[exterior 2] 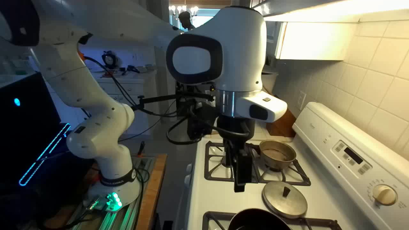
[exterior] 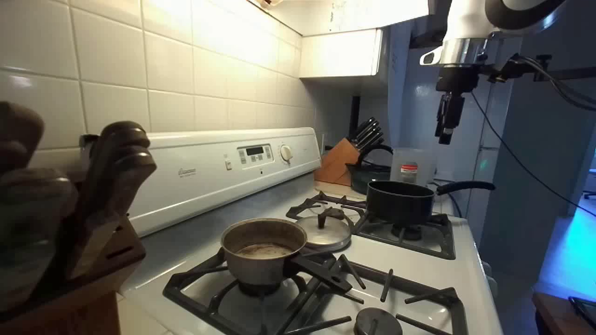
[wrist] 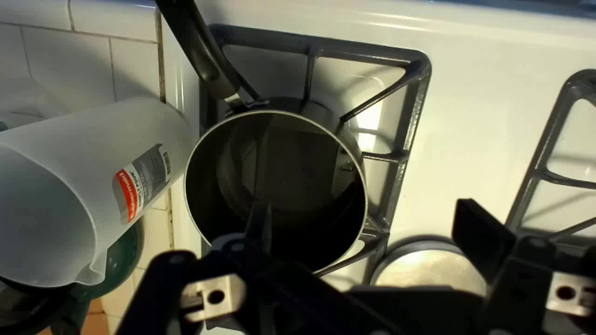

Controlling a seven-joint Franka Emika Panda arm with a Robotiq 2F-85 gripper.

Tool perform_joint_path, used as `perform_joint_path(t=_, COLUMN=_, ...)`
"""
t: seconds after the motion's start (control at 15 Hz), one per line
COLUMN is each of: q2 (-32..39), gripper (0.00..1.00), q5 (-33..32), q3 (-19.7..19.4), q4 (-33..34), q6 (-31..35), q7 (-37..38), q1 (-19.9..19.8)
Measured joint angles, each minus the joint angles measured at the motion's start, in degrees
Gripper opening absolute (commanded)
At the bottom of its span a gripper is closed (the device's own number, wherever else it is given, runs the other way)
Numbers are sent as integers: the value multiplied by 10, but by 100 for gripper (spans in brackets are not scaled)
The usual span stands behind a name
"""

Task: Move the black pot to the top right stove plate

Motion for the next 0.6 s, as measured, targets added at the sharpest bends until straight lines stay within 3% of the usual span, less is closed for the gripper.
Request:
perform_joint_path(t=0.4, q2=0, gripper=100, q5=0, q3=0, q4=0, q6=0, q7=-3, q1=0)
perform_joint_path(t=0.6, q2=3, gripper=100, q5=-8, q3=-5, q4=0, q6=5, q7=-43, q1=-1)
